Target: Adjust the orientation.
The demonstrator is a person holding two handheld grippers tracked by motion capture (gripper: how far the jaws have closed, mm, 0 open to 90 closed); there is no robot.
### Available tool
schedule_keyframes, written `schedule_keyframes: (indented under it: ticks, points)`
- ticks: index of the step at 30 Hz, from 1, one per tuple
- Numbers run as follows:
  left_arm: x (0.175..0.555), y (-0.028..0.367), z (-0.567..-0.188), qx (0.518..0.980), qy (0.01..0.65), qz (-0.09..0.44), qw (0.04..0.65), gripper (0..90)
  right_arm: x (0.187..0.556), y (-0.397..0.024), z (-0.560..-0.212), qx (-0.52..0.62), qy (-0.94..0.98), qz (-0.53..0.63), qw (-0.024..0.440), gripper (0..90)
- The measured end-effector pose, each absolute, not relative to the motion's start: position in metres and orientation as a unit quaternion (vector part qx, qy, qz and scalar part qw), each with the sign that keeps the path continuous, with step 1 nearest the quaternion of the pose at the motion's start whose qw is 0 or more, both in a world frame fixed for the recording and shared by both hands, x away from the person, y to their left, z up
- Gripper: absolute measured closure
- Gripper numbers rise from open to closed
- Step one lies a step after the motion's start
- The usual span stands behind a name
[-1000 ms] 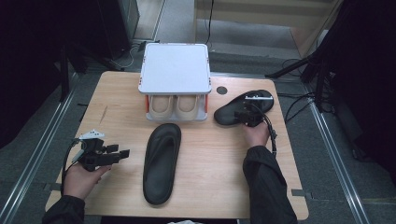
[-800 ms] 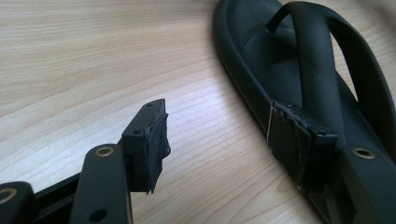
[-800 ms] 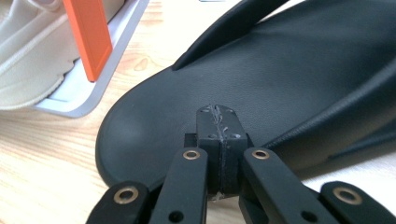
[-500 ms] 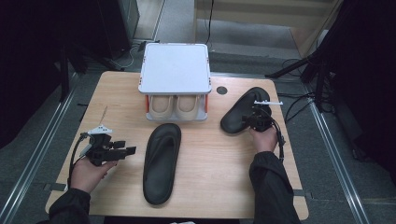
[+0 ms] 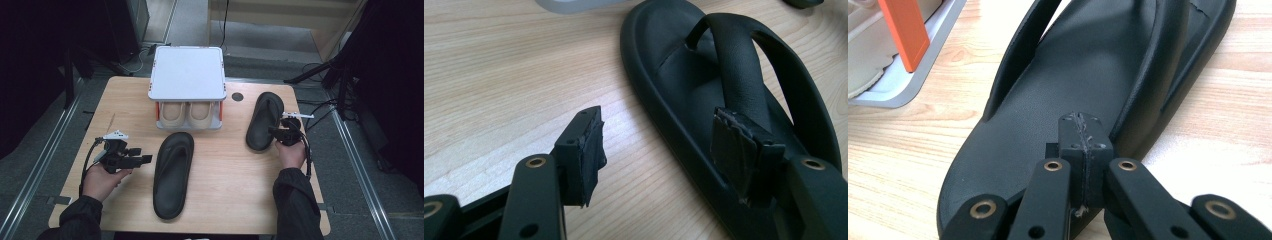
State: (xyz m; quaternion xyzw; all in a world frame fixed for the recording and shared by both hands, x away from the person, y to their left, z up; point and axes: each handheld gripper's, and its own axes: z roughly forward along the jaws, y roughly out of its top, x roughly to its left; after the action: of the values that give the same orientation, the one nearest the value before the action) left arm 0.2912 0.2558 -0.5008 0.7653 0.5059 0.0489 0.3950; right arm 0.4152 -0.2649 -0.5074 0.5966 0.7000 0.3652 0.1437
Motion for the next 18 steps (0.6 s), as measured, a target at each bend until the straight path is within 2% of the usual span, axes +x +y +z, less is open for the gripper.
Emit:
schedule_keyframes:
  ticks: [12,17,18]
  points:
    - [0.291,0.257,-0.501,0.766,0.508,0.052,0.39,38.4,0.41,-0.275,-0.496,0.599,0.679,0.389,0.168,75.4]
    - [0.288,0.26,-0.502,0.763,0.513,0.054,0.39,38.2,0.414,-0.281,-0.498,0.61,0.671,0.382,0.179,63.9]
    - [0.288,0.26,-0.502,0.763,0.514,0.053,0.389,38.2,0.415,-0.281,-0.498,0.612,0.67,0.38,0.18,63.8]
